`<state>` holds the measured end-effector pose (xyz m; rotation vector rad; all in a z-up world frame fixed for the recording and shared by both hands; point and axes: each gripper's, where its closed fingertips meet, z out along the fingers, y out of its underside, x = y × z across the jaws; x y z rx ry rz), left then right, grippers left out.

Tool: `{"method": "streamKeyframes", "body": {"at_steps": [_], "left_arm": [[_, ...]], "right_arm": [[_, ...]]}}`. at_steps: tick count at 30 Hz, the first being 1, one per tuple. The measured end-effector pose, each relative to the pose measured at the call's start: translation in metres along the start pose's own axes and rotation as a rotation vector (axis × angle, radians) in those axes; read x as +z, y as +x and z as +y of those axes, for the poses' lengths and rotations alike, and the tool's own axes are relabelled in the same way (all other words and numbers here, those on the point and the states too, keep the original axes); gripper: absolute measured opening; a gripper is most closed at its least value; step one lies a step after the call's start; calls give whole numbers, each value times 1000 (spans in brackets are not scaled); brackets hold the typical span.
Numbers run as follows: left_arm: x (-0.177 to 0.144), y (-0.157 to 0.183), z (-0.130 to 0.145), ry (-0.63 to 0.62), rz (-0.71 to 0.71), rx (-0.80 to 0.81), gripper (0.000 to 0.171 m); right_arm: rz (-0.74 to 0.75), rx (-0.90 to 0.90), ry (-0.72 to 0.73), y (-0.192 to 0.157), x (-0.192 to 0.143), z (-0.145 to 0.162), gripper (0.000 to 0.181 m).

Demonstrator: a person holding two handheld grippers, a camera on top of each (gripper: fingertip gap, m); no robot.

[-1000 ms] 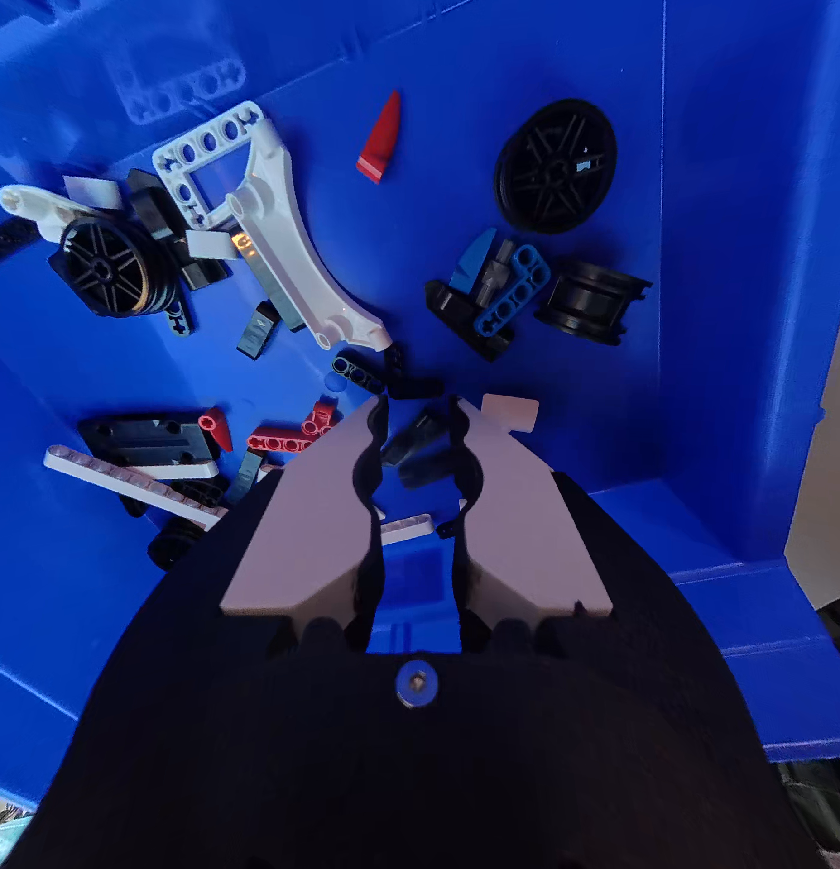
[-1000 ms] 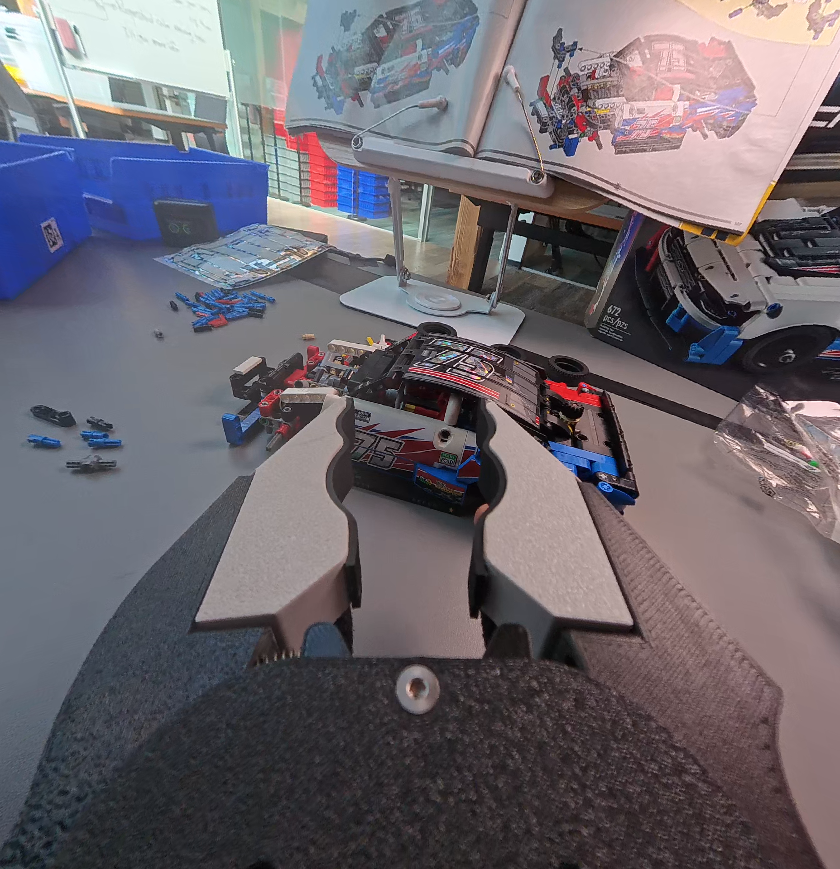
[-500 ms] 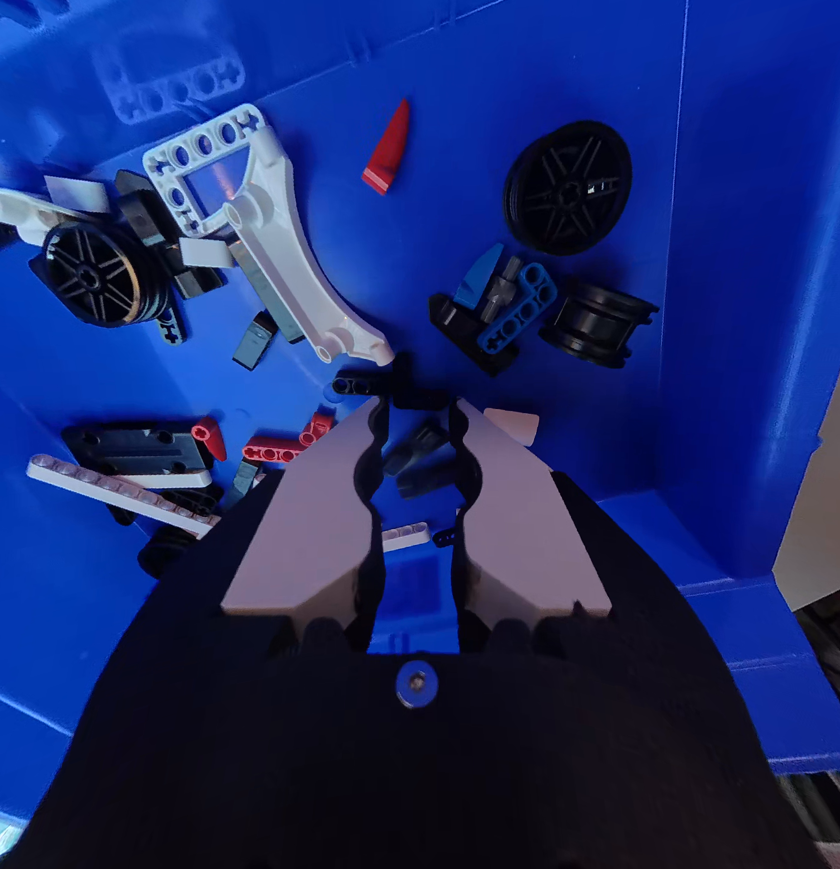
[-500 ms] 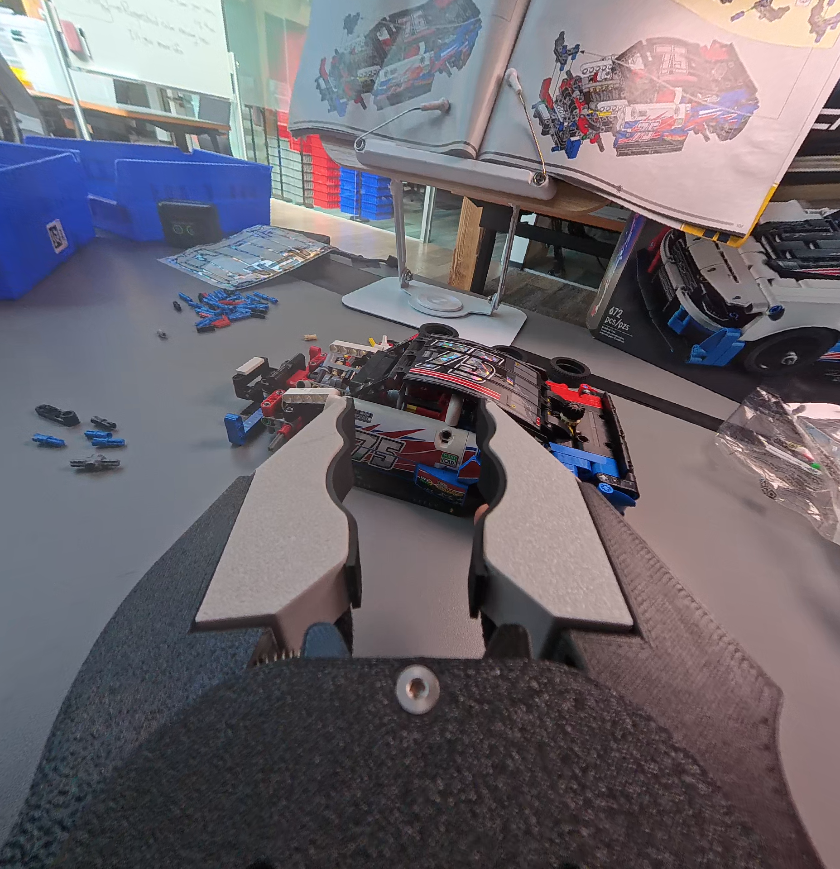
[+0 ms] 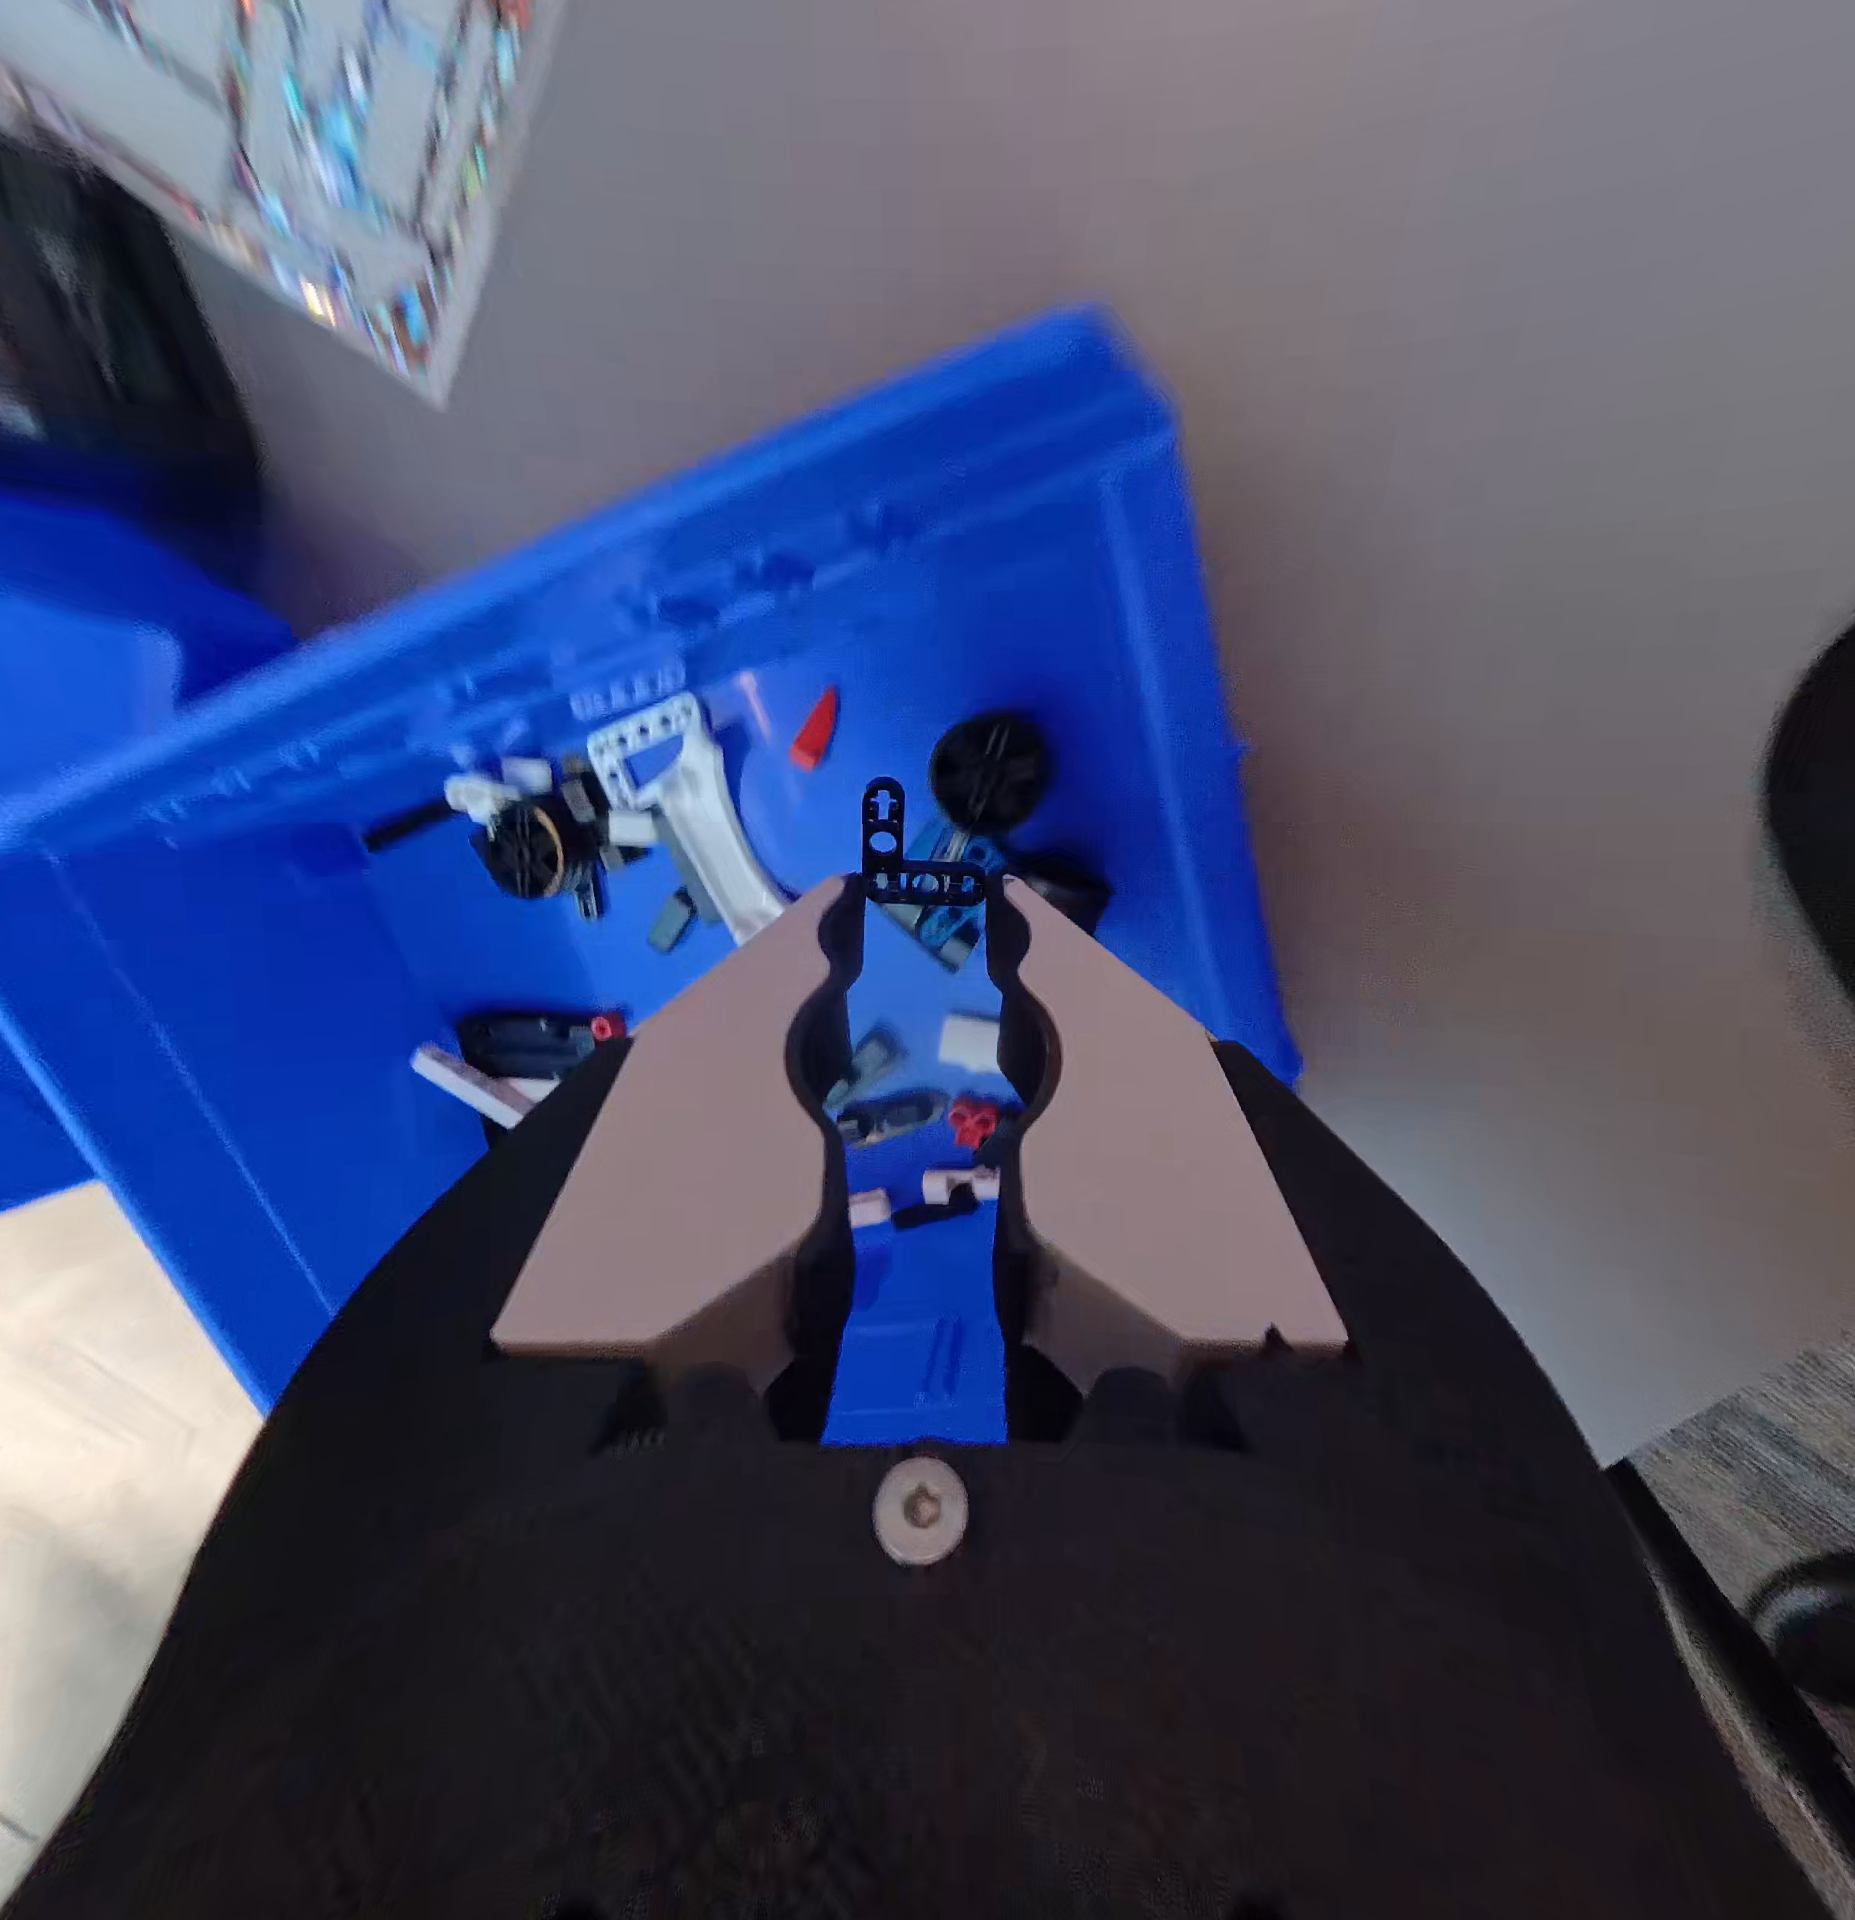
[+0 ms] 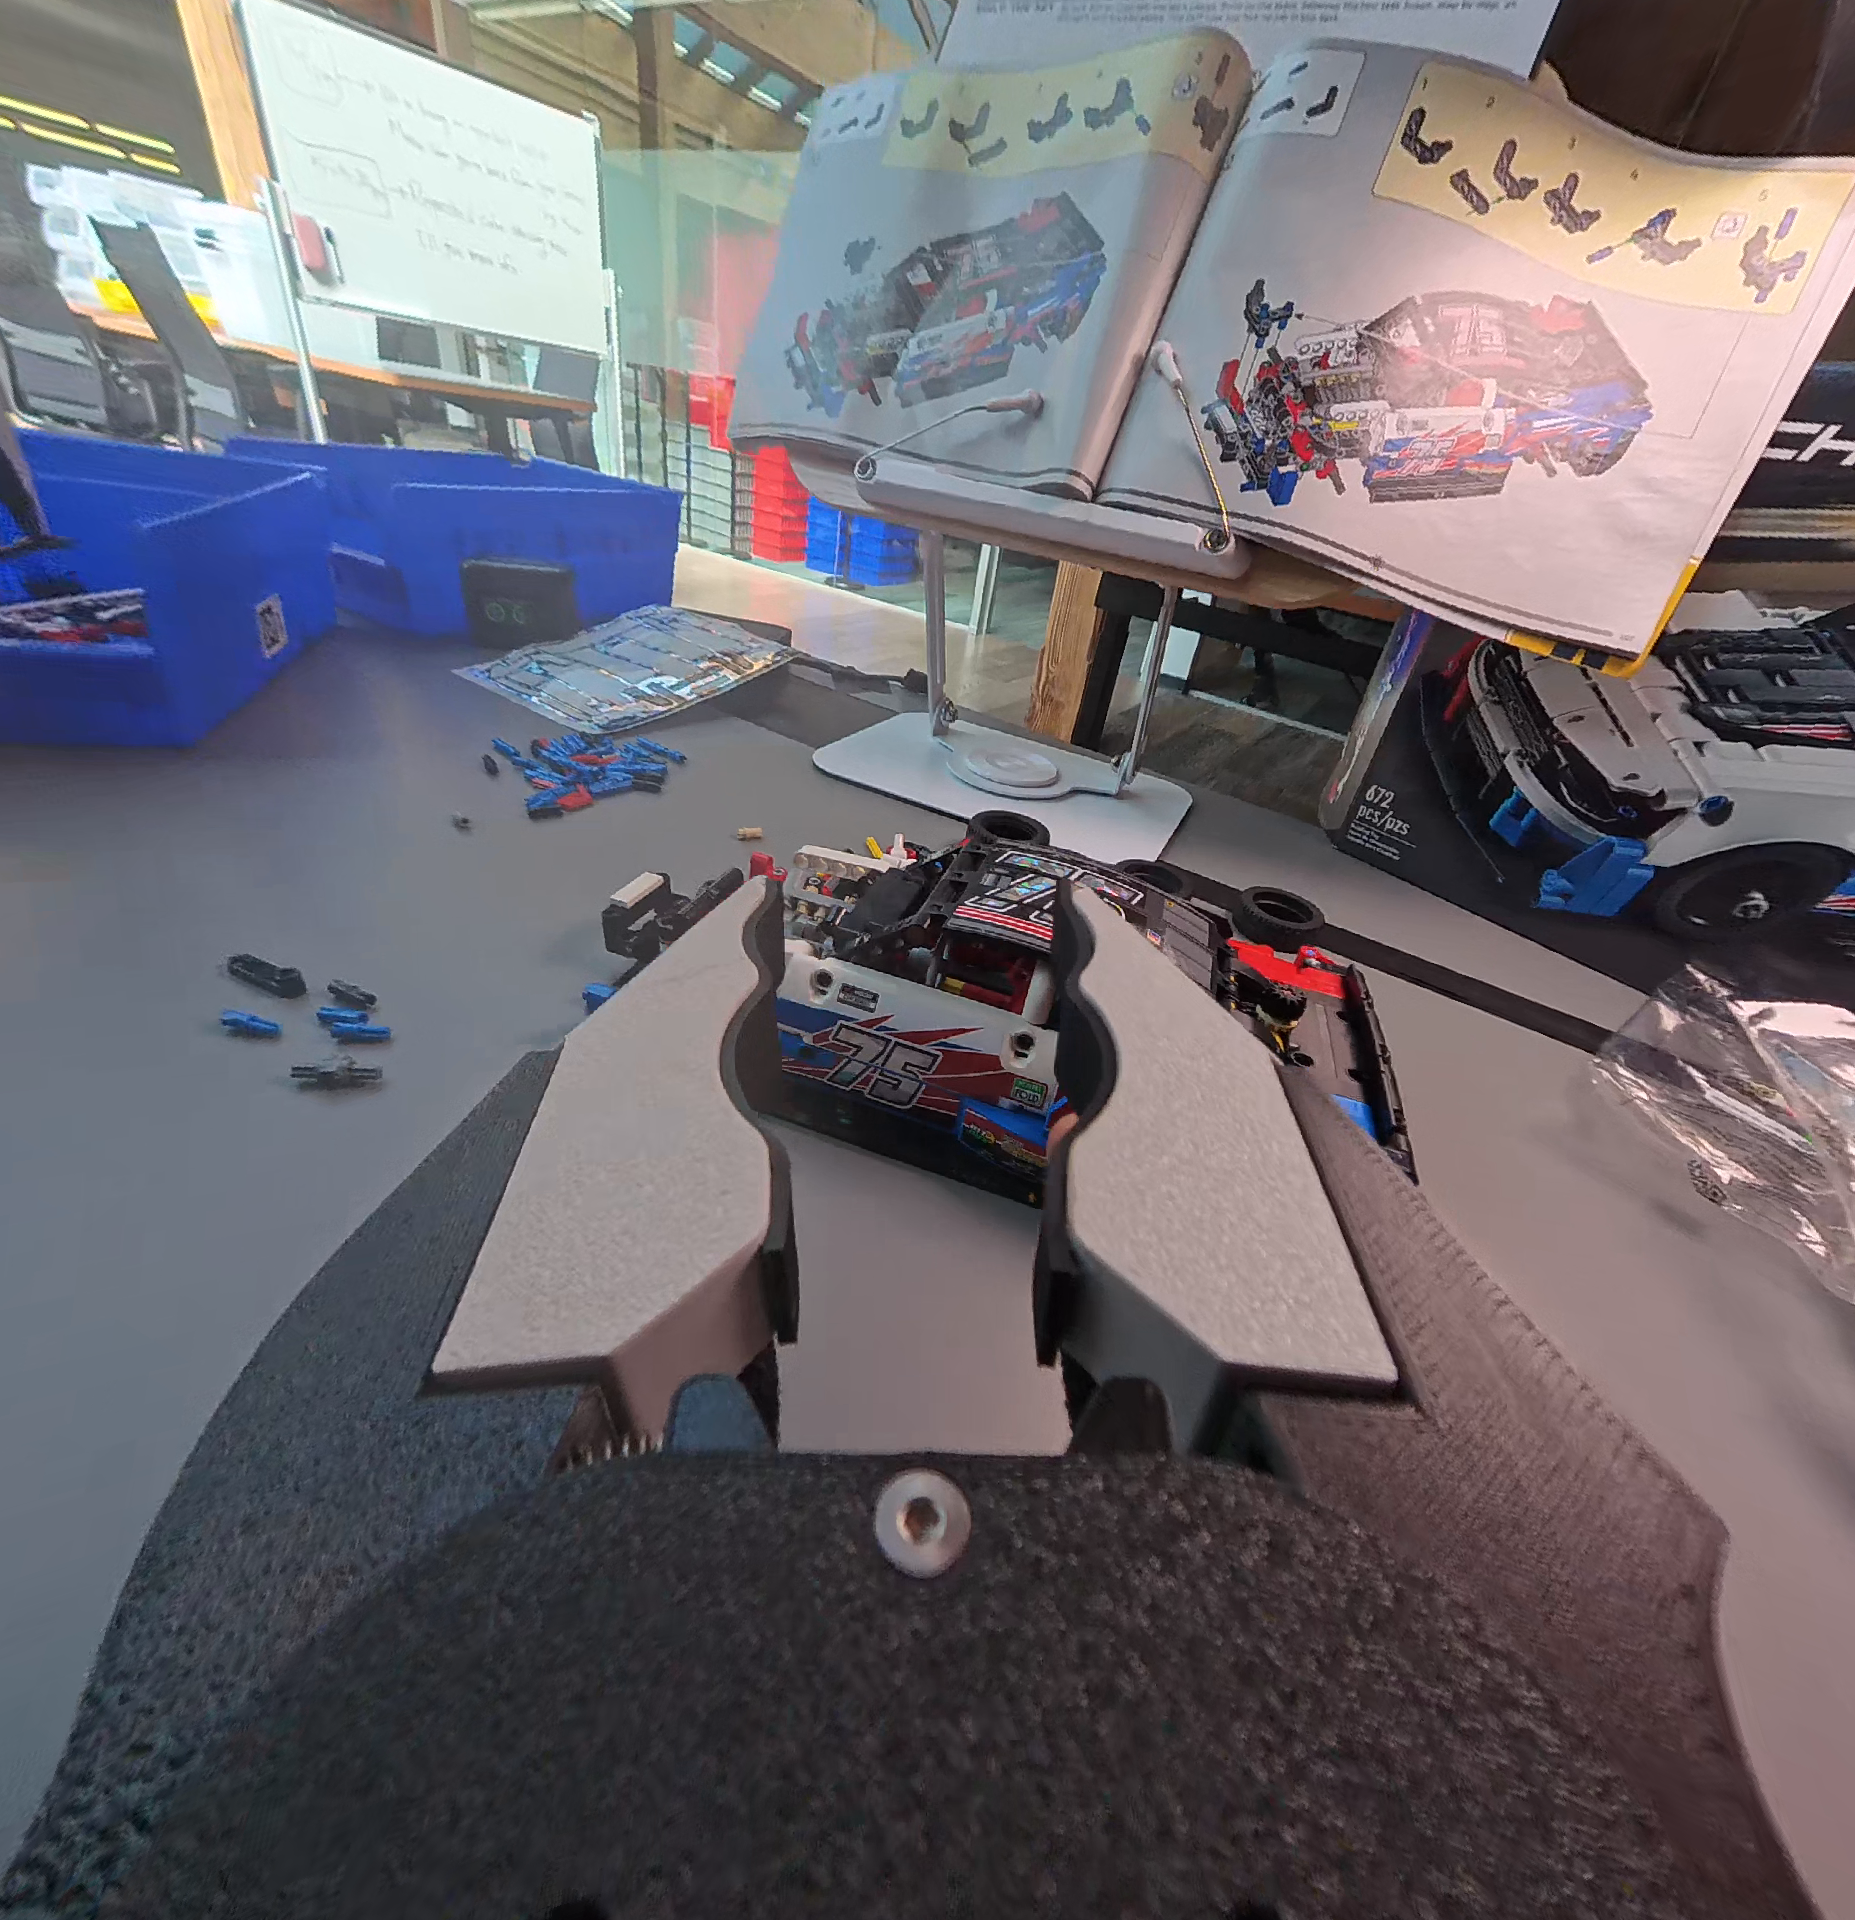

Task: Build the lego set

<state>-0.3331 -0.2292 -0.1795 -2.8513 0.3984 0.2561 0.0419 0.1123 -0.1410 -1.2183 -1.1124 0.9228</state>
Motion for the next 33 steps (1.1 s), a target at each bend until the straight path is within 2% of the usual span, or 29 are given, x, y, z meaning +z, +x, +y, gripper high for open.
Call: {"method": "streamKeyframes", "body": {"at_steps": [3,6,10,13,15,17,21,24,27,31,33], "left_arm": [[-34,55,-74,206,-4,124,22],[-40,133,-147,392,82,228,22],[-11,220,-227,535,176,305,22],[17,265,-272,587,218,329,22],[28,281,-296,632,208,319,22],[35,288,-309,661,197,294,22],[38,289,-309,700,154,264,22],[36,293,-307,719,165,261,22],[34,293,-305,729,130,289,22],[29,294,-301,773,169,308,24],[24,282,-300,810,184,292,34]], "right_arm": [[-55,13,22,-11,0,-9,48],[-157,1,37,-36,-3,-17,43],[-299,-74,30,-75,-10,-20,35],[-373,-21,-5,-93,-10,-13,29],[-432,56,-71,-103,-8,-3,29],[-457,130,-126,-107,-6,5,29],[-514,232,-230,-117,-3,18,29],[-505,231,-338,-120,0,38,26],[-551,280,-319,-127,0,34,5],[-637,356,-373,-131,-3,32,4],[-743,370,-479,-136,-8,37,4]]}}
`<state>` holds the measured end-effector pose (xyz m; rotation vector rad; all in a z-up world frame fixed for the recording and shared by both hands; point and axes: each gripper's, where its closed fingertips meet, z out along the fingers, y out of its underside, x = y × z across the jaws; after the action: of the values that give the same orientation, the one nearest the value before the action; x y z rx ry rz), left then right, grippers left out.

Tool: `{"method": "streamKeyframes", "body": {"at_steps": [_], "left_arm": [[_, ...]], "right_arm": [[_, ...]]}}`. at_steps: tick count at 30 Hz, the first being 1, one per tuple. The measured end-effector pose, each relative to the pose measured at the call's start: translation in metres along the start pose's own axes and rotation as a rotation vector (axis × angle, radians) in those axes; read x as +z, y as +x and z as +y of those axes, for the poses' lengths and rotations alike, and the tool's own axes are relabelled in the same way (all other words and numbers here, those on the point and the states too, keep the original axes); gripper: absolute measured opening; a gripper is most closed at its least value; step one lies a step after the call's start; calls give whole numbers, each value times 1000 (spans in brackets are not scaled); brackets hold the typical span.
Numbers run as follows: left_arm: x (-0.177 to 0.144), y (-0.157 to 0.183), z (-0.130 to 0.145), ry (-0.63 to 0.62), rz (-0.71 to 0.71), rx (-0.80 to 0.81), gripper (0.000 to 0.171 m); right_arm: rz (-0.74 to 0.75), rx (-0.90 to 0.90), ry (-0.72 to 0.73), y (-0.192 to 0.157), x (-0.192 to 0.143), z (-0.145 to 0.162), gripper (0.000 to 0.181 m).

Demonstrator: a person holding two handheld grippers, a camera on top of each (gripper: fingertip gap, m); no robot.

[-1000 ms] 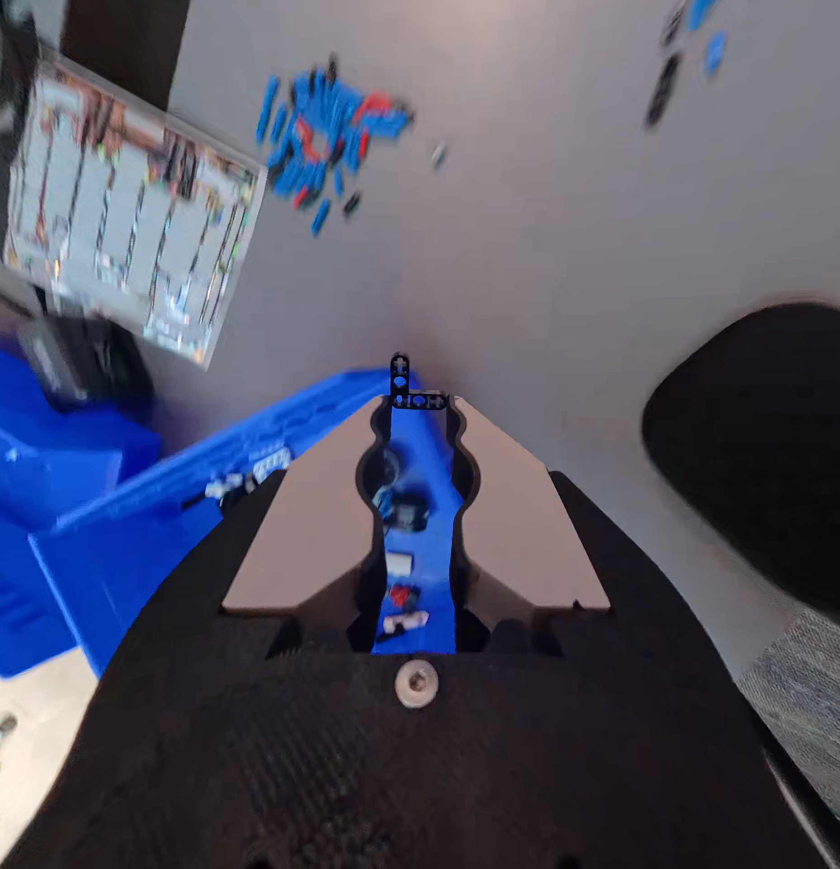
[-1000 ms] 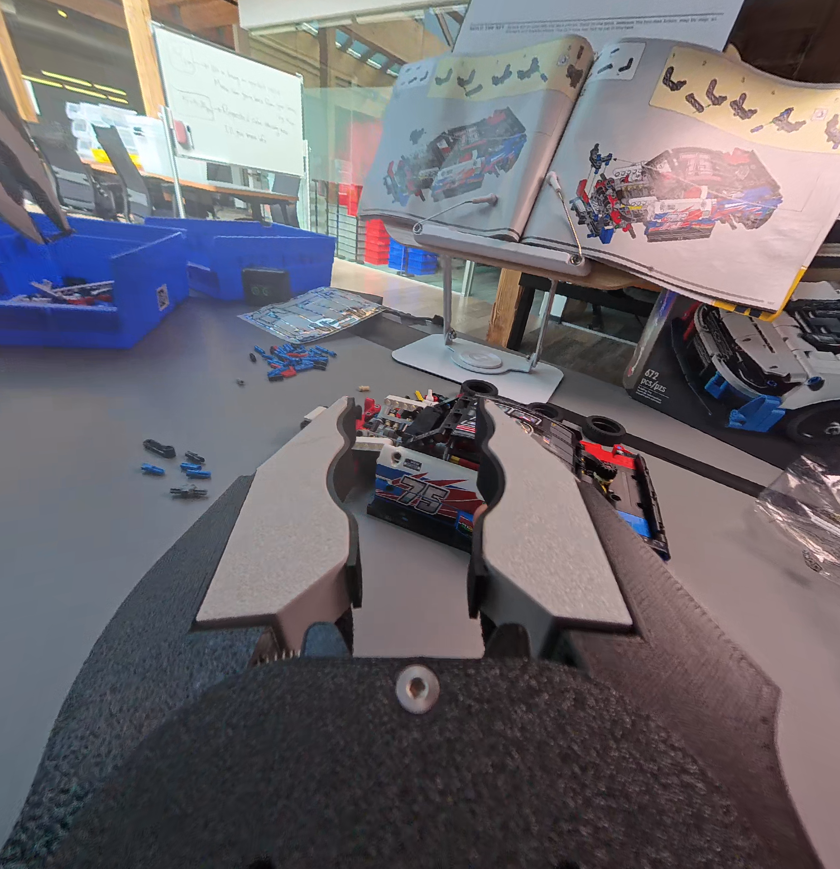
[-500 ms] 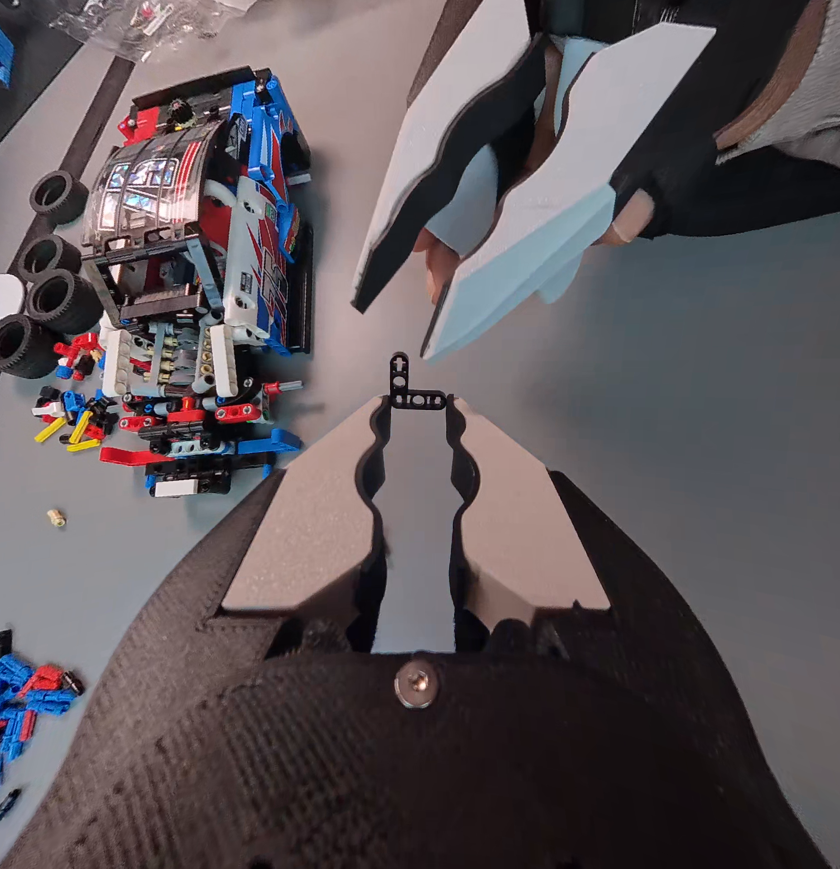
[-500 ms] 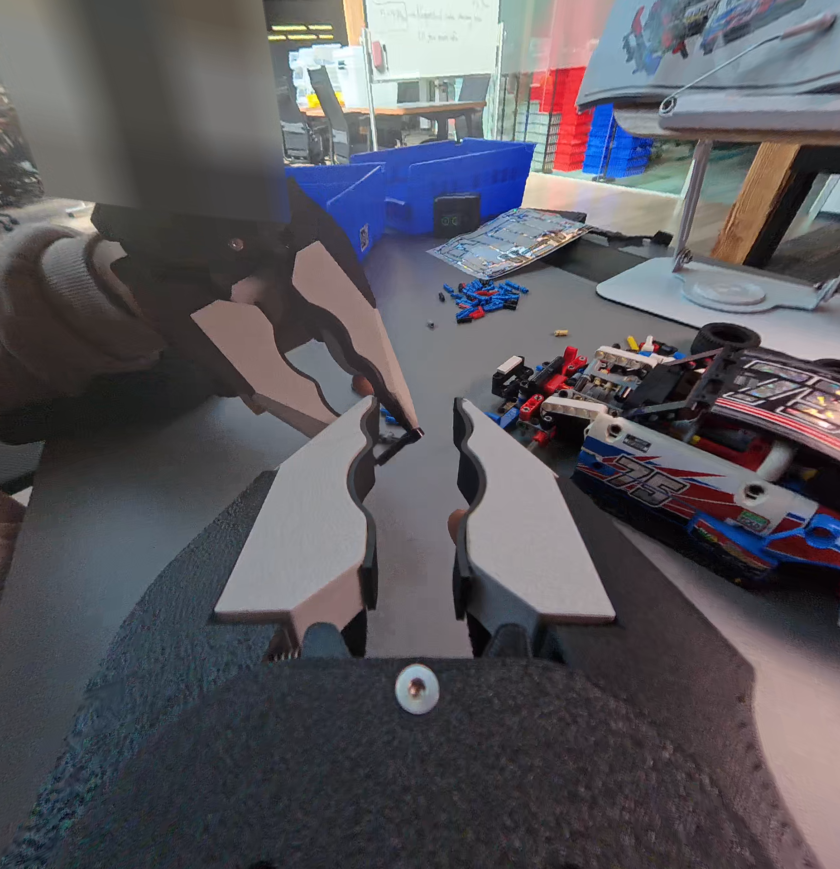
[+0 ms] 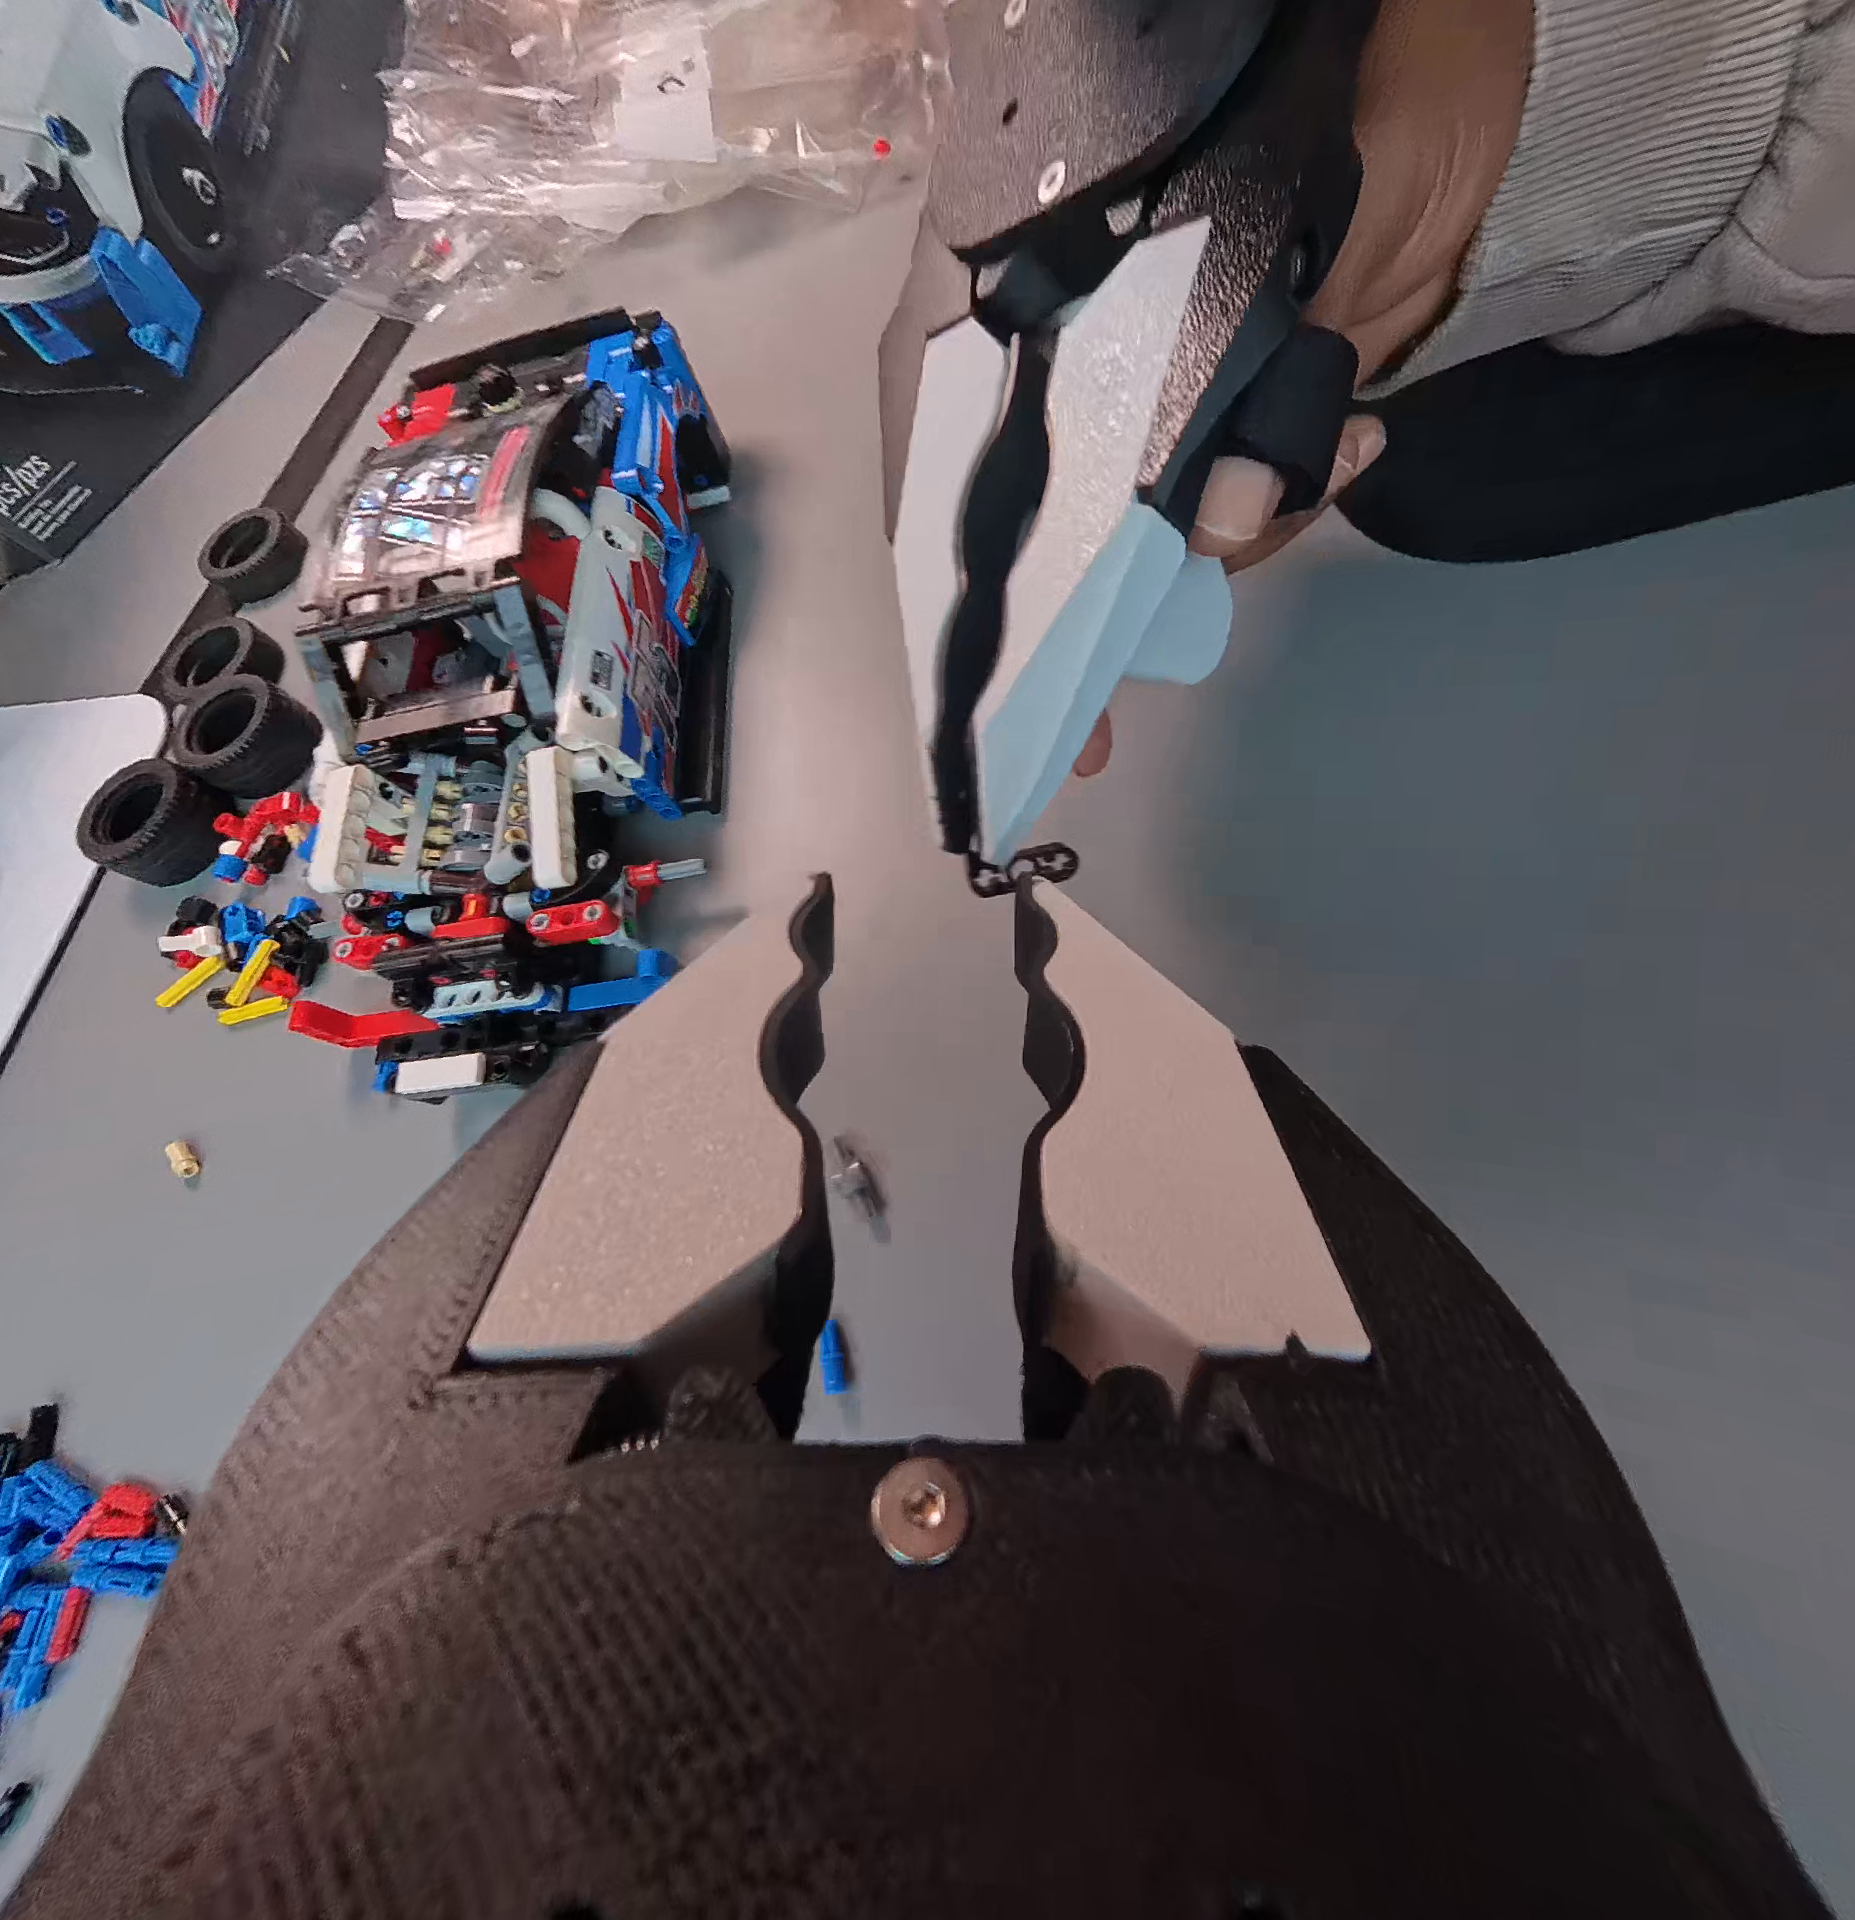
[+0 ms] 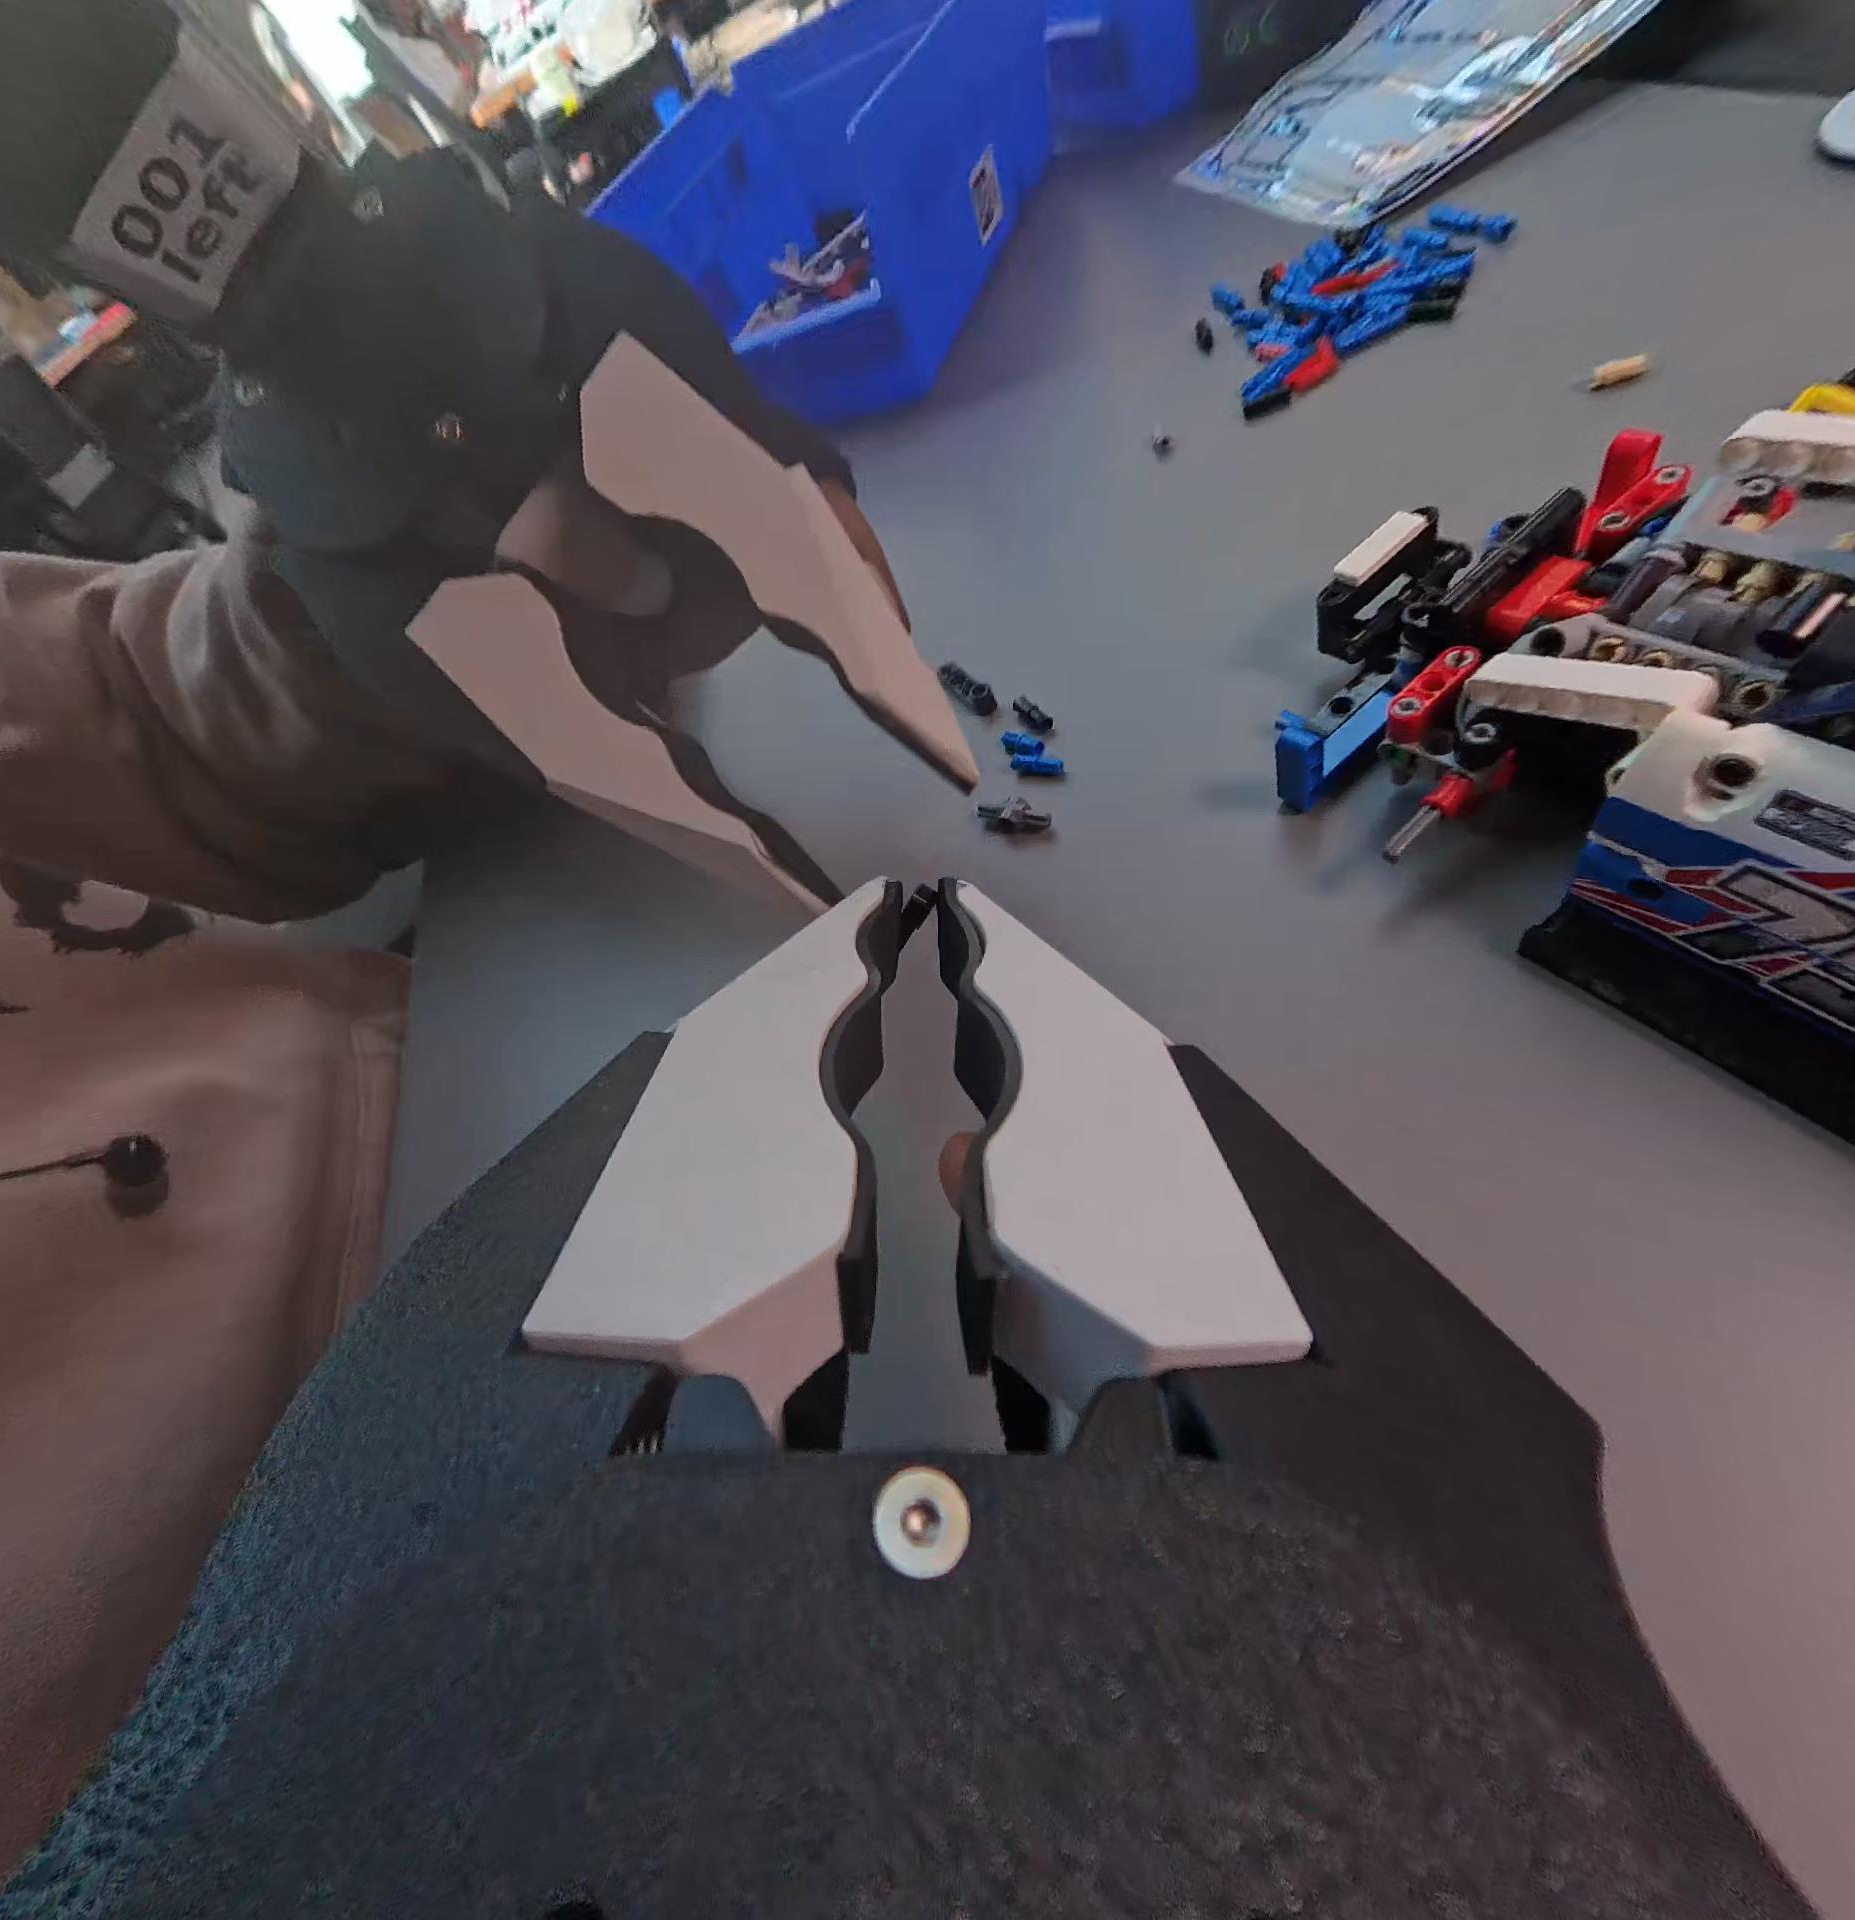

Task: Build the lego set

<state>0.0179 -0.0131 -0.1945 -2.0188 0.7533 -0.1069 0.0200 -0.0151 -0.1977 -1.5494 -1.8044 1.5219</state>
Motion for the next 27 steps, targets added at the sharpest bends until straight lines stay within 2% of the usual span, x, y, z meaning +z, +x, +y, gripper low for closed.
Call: {"method": "streamKeyframes", "body": {"at_steps": [2,5,7,11,16,18,22,24,27], "left_arm": [[-12,-20,-5,89,-18,-44,37],[-36,-64,-11,286,-92,-181,36],[-52,-91,-4,387,-147,-272,35],[-65,-130,32,398,-295,-362,34],[-60,-132,40,377,-323,-339,32],[-58,-128,38,372,-325,-307,31],[-53,-125,40,347,-323,-290,31],[-52,-125,44,330,-327,-289,31],[-52,-126,48,311,-333,-292,30]], "right_arm": [[-78,-9,-154,0,2,14,4],[-210,-36,-396,-4,8,40,5],[-241,-97,-497,-3,17,49,5],[-273,-200,-610,0,29,55,5],[-195,-331,-601,15,35,46,15],[-136,-380,-530,22,35,34,32],[-18,-409,-335,28,20,1,40],[37,-452,-347,28,8,2,40],[73,-480,-447,20,4,28,43]]}}
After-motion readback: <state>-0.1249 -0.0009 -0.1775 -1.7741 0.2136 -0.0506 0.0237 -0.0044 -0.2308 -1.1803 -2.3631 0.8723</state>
